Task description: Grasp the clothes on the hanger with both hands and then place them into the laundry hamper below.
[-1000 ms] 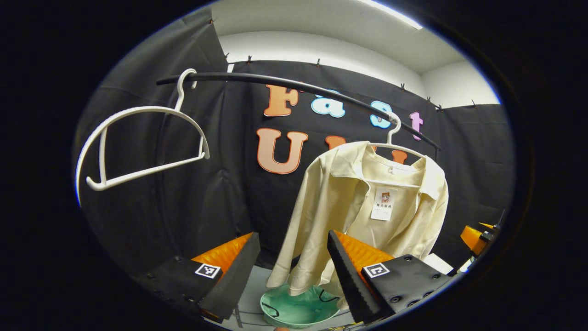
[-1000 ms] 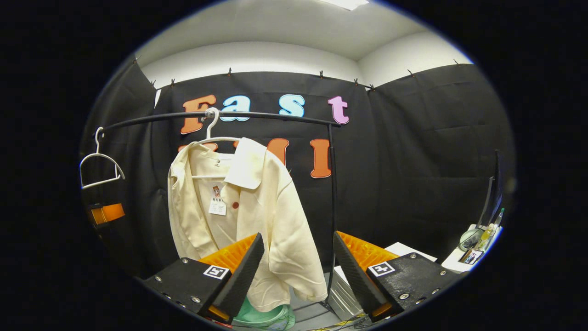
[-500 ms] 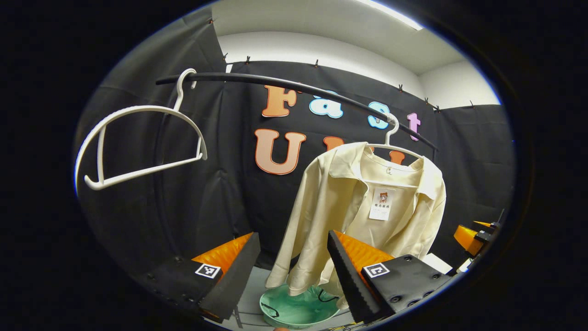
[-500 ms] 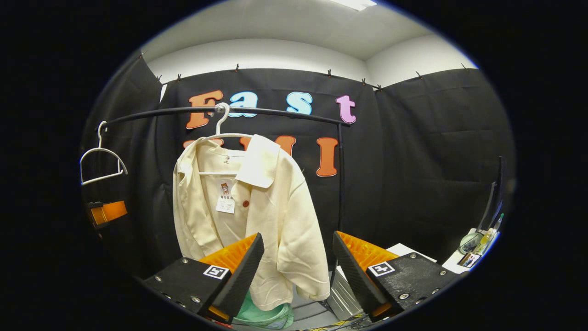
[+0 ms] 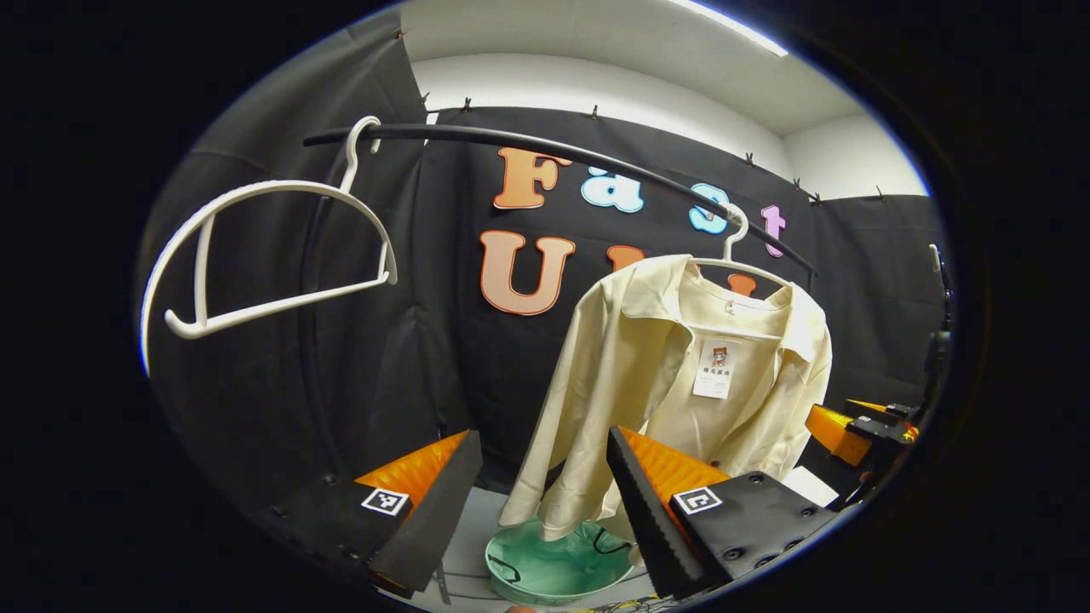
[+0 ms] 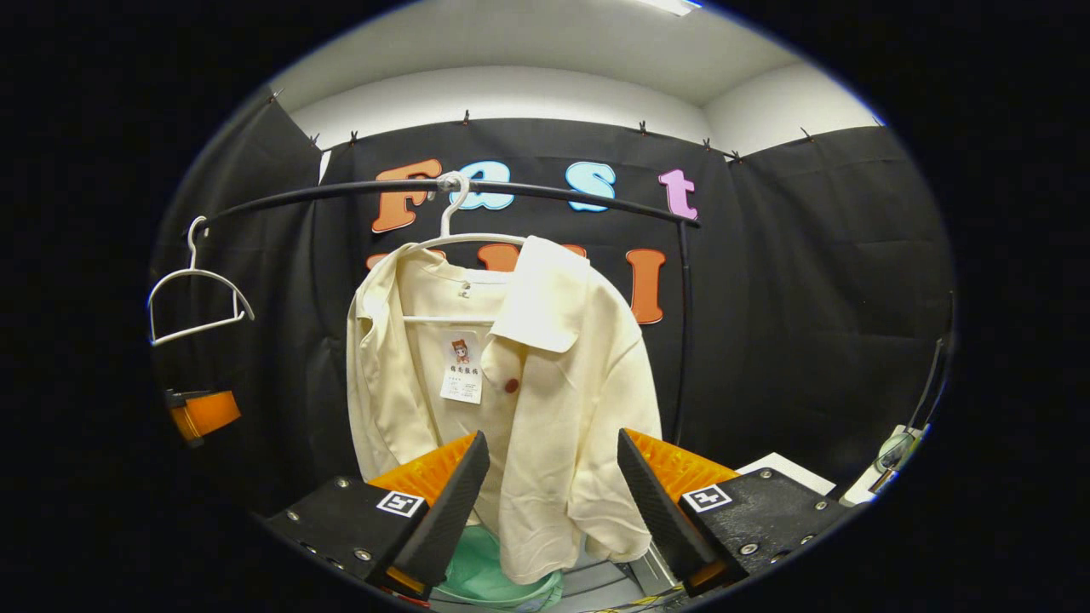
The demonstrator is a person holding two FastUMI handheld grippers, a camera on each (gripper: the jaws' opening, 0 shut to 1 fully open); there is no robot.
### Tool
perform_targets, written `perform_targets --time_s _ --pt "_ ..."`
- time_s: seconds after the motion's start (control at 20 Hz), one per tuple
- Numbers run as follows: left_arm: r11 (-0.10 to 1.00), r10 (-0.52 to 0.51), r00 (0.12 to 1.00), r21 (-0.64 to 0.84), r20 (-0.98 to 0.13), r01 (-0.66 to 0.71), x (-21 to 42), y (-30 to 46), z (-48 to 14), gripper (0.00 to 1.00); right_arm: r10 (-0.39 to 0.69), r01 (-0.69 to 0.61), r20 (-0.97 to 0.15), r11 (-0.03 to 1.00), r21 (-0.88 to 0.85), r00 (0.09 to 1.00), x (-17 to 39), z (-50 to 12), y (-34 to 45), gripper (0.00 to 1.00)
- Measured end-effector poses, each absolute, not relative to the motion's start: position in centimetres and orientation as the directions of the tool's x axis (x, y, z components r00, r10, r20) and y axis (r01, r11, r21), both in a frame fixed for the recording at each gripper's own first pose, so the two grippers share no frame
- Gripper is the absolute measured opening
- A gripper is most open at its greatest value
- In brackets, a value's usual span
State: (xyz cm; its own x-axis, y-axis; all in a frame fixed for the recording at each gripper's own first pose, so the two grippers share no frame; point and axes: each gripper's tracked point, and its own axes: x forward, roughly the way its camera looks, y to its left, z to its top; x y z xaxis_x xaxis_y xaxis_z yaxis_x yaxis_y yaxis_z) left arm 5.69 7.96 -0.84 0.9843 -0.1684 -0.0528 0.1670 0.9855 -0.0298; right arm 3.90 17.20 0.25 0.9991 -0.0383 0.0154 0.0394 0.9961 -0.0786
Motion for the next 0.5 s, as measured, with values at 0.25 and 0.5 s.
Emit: perform_targets --time_s 0.25,0.5 --pt "0.991 -0.132 0.99 -0.021 -0.052 0.131 6.0 9.2 -0.8 0.97 -0.041 0.042 0.006 0.996 -0.077 0.999 6.6 0.2 17.8 0.94" --pt "0.995 -0.097 0.993 -0.021 -0.061 0.096 6.0 10.6 -1.0 0.97 -0.056 0.054 -0.013 0.995 -0.084 0.998 9.2 -0.4 18.3 0.94"
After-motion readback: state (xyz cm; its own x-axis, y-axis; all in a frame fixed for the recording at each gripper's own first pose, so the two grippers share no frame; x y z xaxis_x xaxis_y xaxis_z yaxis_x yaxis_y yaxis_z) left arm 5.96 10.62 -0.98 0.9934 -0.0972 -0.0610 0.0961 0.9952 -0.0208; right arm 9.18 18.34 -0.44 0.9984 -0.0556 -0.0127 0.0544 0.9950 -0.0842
